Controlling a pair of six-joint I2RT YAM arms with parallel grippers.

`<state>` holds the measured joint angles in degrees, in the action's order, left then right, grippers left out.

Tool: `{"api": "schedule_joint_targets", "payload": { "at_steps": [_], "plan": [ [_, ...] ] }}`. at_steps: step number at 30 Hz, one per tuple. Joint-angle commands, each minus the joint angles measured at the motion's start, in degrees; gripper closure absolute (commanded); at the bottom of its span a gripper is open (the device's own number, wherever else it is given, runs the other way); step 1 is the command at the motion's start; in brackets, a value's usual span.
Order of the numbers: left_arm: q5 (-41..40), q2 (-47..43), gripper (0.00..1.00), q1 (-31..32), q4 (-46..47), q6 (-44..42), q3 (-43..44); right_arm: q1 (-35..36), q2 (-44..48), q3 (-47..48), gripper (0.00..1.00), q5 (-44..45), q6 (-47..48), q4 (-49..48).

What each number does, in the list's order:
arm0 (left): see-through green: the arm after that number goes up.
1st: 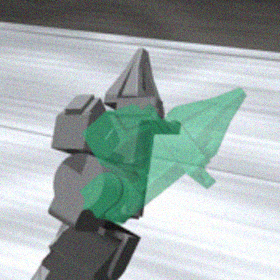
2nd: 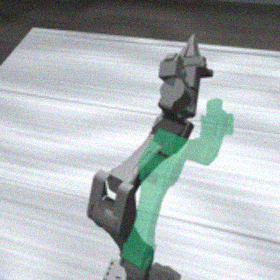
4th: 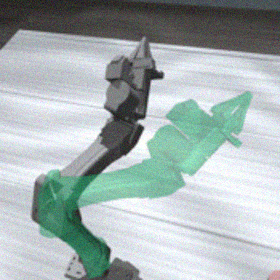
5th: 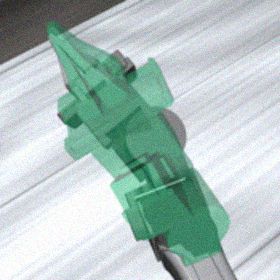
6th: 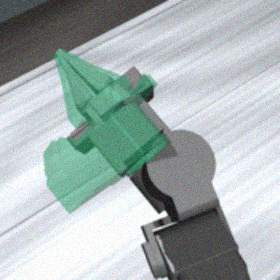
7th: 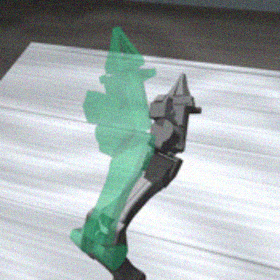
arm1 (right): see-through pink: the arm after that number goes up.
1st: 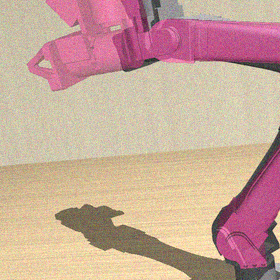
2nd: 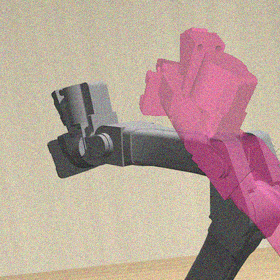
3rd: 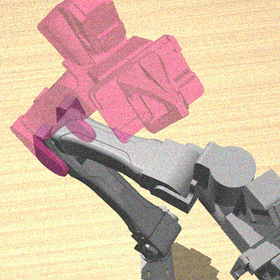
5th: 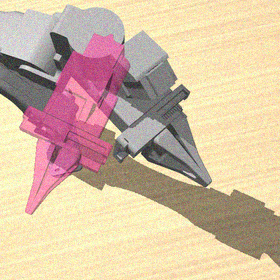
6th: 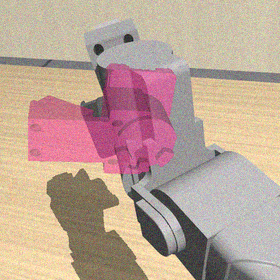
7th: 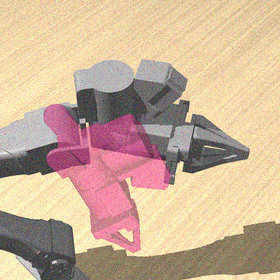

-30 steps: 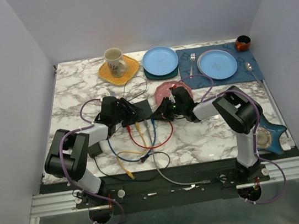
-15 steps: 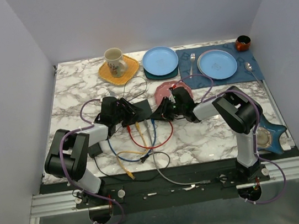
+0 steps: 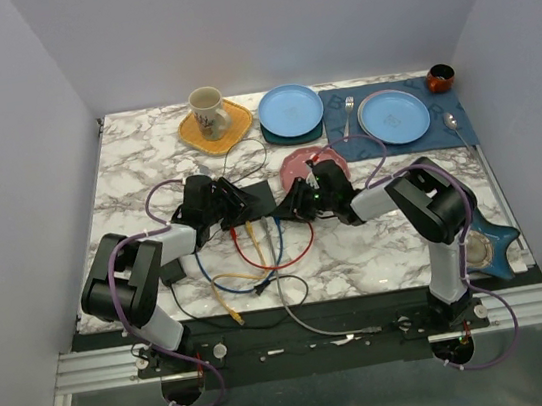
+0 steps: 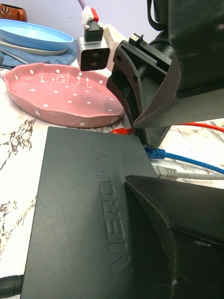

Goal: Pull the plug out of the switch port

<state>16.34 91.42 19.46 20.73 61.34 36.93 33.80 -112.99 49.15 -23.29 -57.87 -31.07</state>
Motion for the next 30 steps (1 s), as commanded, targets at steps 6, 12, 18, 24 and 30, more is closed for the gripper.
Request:
{"api": "schedule_joint_targets", "payload": {
  "at_steps": [6,12,18,24,30],
  "plan": [
    [1.0,0.9,0.41,-0.3,-0.4,0.2,-1.5,0.4,-2.8,-2.5,0.63,3.4,2.4,10.0],
    [1.0,0.8,0.41,-0.3,-0.4,0.2,-1.8,0.4,-3.4,-1.2,0.7,3.5,0.4,9.4],
    [1.1,0.2,0.41,-0.3,-0.4,0.4,-2.4,0.4,-3.3,-1.1,0.8,3.4,0.5,9.4],
    [2.2,-3.3,0.41,-0.3,0.1,1.1,-3.4,0.4,-3.1,-3.2,0.99,2.8,0.5,7.0],
    [3.1,-4.9,0.41,3.1,0.9,2.1,-4.4,0.4,-3.0,-4.8,0.99,1.1,0.9,2.7]
  ]
}}
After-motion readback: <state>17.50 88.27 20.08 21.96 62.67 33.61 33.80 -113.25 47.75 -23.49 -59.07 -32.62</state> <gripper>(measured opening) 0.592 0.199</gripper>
